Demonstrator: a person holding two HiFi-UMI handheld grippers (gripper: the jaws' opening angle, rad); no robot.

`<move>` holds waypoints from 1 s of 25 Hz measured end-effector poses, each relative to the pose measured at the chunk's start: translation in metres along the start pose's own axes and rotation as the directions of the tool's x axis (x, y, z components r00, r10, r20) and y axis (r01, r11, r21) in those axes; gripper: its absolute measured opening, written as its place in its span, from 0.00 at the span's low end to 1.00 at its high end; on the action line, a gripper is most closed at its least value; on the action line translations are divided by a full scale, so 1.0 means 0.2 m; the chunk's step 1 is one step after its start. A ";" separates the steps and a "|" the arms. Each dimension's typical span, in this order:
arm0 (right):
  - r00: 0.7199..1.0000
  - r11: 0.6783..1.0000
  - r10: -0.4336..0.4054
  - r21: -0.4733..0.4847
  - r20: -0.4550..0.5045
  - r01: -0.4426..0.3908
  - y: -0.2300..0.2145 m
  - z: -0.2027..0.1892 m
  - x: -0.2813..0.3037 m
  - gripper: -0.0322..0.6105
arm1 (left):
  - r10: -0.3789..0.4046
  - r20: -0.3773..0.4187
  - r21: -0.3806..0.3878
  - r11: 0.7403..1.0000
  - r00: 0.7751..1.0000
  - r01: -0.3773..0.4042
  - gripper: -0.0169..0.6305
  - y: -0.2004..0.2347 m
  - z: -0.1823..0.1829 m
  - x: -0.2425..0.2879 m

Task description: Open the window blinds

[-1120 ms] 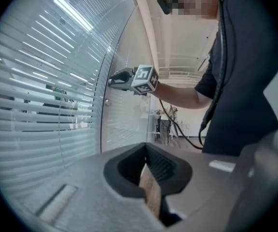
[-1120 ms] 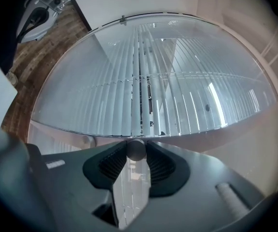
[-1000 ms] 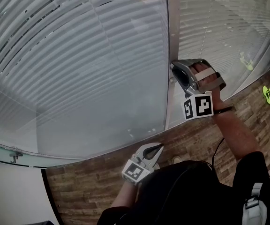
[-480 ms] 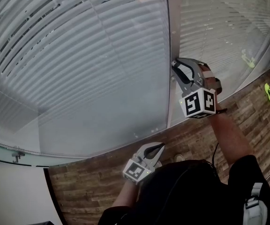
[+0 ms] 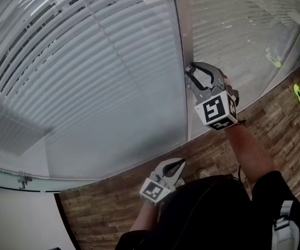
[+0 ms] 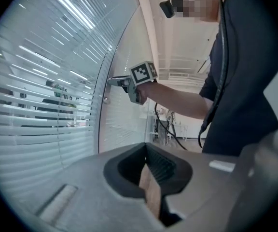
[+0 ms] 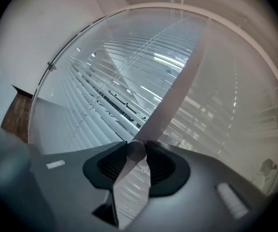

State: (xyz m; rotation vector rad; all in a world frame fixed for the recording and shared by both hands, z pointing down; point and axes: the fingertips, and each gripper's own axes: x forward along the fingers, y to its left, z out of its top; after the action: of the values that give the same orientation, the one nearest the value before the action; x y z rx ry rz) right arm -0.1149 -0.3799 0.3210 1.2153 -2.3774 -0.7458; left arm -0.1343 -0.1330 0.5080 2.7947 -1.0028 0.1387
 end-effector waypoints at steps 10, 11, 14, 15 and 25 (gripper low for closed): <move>0.997 0.922 0.004 0.385 0.077 -0.034 -0.02 -0.02 0.01 0.25 | -0.001 -0.012 -0.011 1.000 1.000 0.001 0.03 0.01 -0.01 0.00; 0.997 0.910 0.000 0.413 0.082 -0.034 -0.03 -0.03 0.01 0.25 | -0.002 -0.011 -0.009 1.000 1.000 0.002 0.03 0.01 -0.01 0.00; 0.995 0.878 -0.009 0.477 0.095 -0.038 -0.03 -0.05 0.01 0.25 | -0.007 -0.010 -0.002 1.000 1.000 0.007 0.03 0.00 -0.01 0.01; 0.995 0.868 -0.010 0.494 0.099 -0.041 -0.03 -0.06 0.00 0.25 | -0.008 -0.011 -0.003 1.000 1.000 0.008 0.03 0.00 -0.01 0.01; 0.991 0.780 -0.026 0.622 0.129 -0.061 -0.05 -0.05 0.00 0.26 | -0.008 -0.007 -0.008 1.000 1.000 0.008 0.03 0.00 -0.02 0.02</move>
State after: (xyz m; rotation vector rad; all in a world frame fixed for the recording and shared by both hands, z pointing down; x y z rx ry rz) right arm -0.1031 -0.3873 0.3238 1.4065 -2.8591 0.0124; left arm -0.1324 -0.1346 0.5120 2.7893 -0.9878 0.1427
